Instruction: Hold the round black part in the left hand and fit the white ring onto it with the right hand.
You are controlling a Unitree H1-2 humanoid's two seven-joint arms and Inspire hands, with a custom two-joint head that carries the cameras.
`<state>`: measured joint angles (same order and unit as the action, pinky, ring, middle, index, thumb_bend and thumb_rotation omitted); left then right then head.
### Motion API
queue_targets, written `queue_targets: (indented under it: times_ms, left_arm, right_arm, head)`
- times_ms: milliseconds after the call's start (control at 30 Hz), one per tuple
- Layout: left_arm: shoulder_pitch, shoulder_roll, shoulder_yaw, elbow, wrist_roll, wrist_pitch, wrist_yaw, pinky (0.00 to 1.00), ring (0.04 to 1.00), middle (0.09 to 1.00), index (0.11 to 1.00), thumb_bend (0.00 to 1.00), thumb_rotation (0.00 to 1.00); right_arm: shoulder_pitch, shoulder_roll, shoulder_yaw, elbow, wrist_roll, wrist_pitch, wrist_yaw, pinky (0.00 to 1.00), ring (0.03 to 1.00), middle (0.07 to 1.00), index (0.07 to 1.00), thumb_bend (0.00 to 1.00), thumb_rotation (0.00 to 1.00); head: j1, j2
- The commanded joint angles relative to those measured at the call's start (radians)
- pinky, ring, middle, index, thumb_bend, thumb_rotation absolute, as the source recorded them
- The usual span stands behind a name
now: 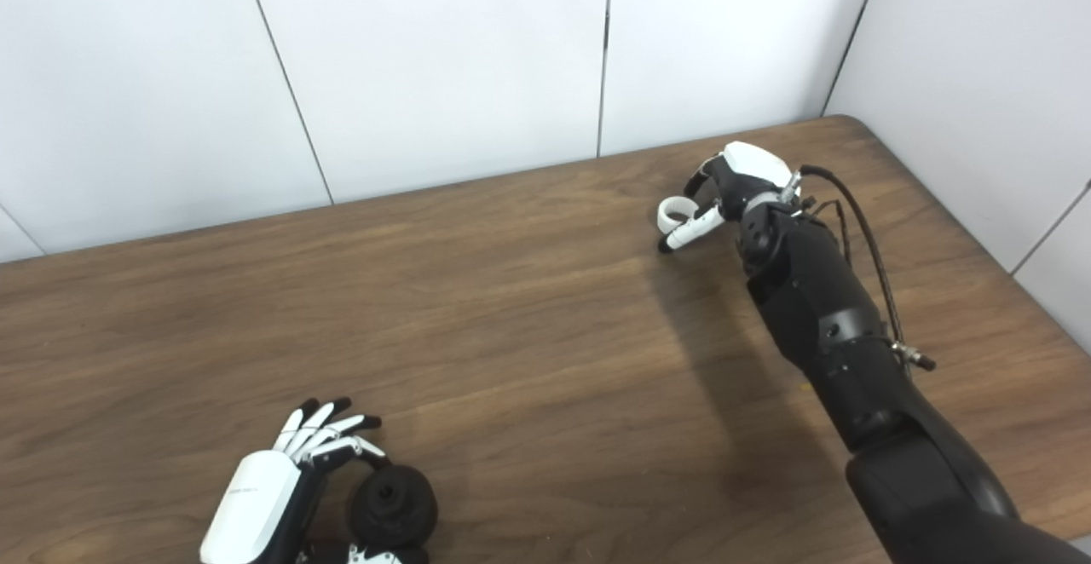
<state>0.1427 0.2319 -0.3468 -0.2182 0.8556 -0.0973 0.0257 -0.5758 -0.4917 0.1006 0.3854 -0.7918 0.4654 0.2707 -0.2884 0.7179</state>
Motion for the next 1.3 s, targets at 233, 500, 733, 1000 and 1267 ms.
queue_targets:
  times_ms: [233, 500, 733, 1000, 1267]
  left_arm:
    - [0.016, 0.011, -0.007, -0.009, 0.014, 0.005, -0.02, 1.0, 0.93, 0.808, 0.484, 0.52, 0.05]
    - [0.016, 0.005, -0.013, -0.014, 0.023, 0.013, -0.026, 1.0, 0.928, 0.806, 0.483, 0.52, 0.05]
    - [0.012, 0.002, -0.02, -0.014, 0.036, 0.016, -0.024, 1.0, 0.93, 0.805, 0.484, 0.52, 0.05]
    - [0.008, -0.007, -0.027, -0.017, 0.044, 0.024, -0.029, 1.0, 0.928, 0.803, 0.484, 0.52, 0.05]
    - [-0.002, -0.017, -0.037, -0.003, 0.051, 0.03, -0.025, 1.0, 0.922, 0.801, 0.484, 0.52, 0.05]
  right_arm:
    - [-0.027, -0.025, 0.012, -0.032, 0.066, -0.052, -0.105, 1.0, 0.999, 0.853, 0.487, 0.53, 0.13]
    - [-0.022, -0.053, 0.049, -0.036, 0.078, -0.056, -0.106, 1.0, 0.995, 0.83, 0.486, 0.52, 0.13]
    - [-0.016, -0.069, 0.063, -0.03, 0.085, -0.064, -0.118, 1.0, 0.988, 0.822, 0.485, 0.52, 0.13]
    - [0.008, -0.091, 0.082, -0.151, 0.107, -0.074, -0.068, 1.0, 0.998, 0.827, 0.486, 0.52, 0.13]
    - [0.026, -0.094, 0.115, -0.375, 0.116, -0.086, 0.035, 1.0, 0.99, 0.824, 0.485, 0.52, 0.14]
  head:
    - [0.007, 0.004]
    - [0.013, 0.005]
    - [0.018, 0.004]
    - [0.034, 0.001]
    - [0.056, 0.0]
